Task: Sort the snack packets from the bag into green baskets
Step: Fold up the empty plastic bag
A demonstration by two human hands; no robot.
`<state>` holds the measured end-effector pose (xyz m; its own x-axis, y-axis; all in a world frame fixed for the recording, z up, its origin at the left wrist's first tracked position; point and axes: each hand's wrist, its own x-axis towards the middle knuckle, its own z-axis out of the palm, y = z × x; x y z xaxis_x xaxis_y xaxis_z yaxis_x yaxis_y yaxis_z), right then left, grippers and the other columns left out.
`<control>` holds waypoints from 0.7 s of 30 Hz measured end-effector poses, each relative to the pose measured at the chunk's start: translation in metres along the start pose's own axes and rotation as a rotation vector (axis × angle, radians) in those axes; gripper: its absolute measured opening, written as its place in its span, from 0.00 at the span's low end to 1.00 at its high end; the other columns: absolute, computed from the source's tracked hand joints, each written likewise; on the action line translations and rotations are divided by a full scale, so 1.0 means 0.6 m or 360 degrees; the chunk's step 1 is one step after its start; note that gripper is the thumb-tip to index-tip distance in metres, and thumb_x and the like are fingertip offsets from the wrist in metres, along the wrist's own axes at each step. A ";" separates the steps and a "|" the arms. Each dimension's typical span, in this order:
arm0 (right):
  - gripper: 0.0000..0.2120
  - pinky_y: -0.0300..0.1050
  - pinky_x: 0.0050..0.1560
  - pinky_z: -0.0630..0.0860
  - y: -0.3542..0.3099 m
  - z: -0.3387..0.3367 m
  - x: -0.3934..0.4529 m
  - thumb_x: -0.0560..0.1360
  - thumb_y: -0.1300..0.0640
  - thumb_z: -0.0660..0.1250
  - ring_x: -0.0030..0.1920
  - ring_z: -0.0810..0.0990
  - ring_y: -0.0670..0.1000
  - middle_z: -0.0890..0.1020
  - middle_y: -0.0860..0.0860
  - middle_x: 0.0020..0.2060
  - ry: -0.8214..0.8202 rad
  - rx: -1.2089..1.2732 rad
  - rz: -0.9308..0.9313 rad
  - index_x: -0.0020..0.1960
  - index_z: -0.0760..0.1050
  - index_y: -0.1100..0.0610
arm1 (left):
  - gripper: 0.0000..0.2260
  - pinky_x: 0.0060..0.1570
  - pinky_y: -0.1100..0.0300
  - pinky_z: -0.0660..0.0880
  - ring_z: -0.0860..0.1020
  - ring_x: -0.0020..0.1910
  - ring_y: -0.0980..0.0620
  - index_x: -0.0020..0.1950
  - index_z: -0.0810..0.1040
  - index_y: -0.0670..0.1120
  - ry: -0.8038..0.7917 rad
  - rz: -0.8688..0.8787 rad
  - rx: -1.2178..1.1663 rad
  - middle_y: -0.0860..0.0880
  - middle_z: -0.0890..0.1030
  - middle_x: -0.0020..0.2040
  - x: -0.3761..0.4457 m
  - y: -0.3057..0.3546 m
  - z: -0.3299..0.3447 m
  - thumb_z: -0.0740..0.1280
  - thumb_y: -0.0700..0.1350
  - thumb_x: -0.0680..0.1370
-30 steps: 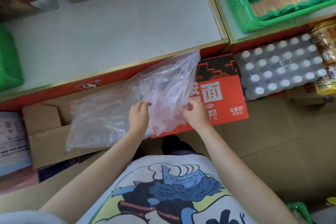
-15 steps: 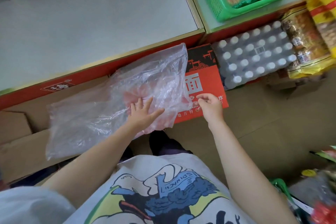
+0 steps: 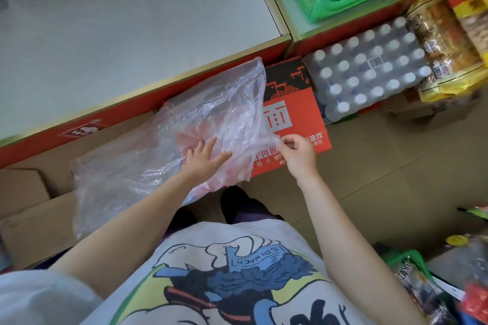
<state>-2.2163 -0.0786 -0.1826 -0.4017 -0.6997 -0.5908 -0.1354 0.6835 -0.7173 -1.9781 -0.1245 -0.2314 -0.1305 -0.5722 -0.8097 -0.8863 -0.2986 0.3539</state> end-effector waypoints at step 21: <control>0.11 0.45 0.36 0.81 0.033 0.014 0.003 0.82 0.53 0.64 0.32 0.82 0.51 0.82 0.55 0.40 0.0586 0.0551 0.0383 0.57 0.73 0.61 | 0.36 0.75 0.35 0.42 0.38 0.80 0.37 0.81 0.49 0.62 -0.0048 -0.0005 -0.0068 0.50 0.43 0.83 -0.009 0.003 0.001 0.59 0.70 0.77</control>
<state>-2.2118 -0.0681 -0.2009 -0.6826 -0.3710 -0.6296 0.2799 0.6631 -0.6942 -1.9795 -0.1216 -0.2269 -0.1414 -0.5481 -0.8244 -0.8672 -0.3330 0.3702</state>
